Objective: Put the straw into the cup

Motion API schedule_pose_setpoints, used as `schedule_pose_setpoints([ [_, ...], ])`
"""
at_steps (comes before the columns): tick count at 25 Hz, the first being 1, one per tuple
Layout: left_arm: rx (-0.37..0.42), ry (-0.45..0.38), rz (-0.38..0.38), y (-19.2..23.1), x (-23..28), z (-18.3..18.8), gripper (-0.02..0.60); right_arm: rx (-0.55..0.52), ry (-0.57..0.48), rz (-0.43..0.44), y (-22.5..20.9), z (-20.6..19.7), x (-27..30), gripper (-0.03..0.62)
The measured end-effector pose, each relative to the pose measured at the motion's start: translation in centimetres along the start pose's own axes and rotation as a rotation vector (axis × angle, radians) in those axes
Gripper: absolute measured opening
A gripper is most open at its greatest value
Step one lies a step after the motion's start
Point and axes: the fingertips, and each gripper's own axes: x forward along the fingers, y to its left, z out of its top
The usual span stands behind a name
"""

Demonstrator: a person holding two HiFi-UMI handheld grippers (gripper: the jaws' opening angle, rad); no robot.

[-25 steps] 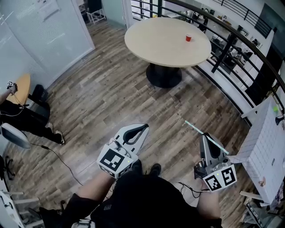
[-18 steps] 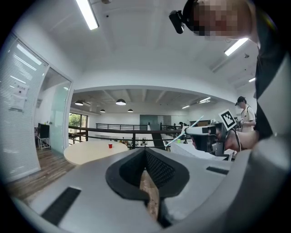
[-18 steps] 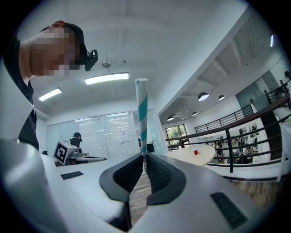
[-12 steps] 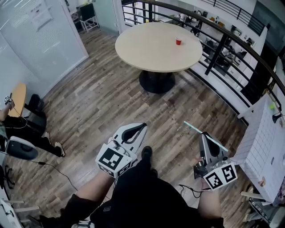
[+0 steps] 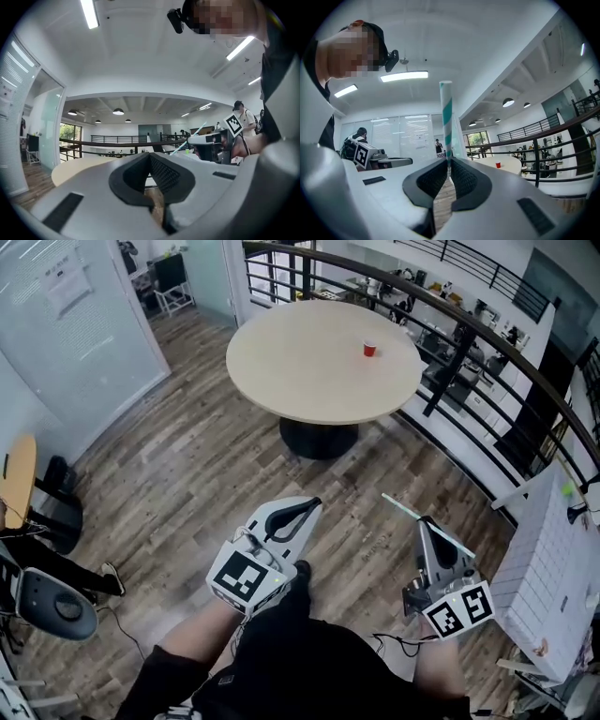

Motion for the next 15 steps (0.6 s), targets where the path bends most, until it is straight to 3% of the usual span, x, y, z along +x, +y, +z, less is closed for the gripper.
schedule_pose_setpoints([
  [9,-0.003,0.003,-0.016,10.4,6.6,-0.9,0.005,0.018,0.001,-0.016,-4.7,0.5,11.5,0.037],
  [15,-0.025,0.019,-0.005,15.3,9.5,-0.8,0.005,0.042,-0.008,-0.03,-7.0,0.8,15.8,0.037],
])
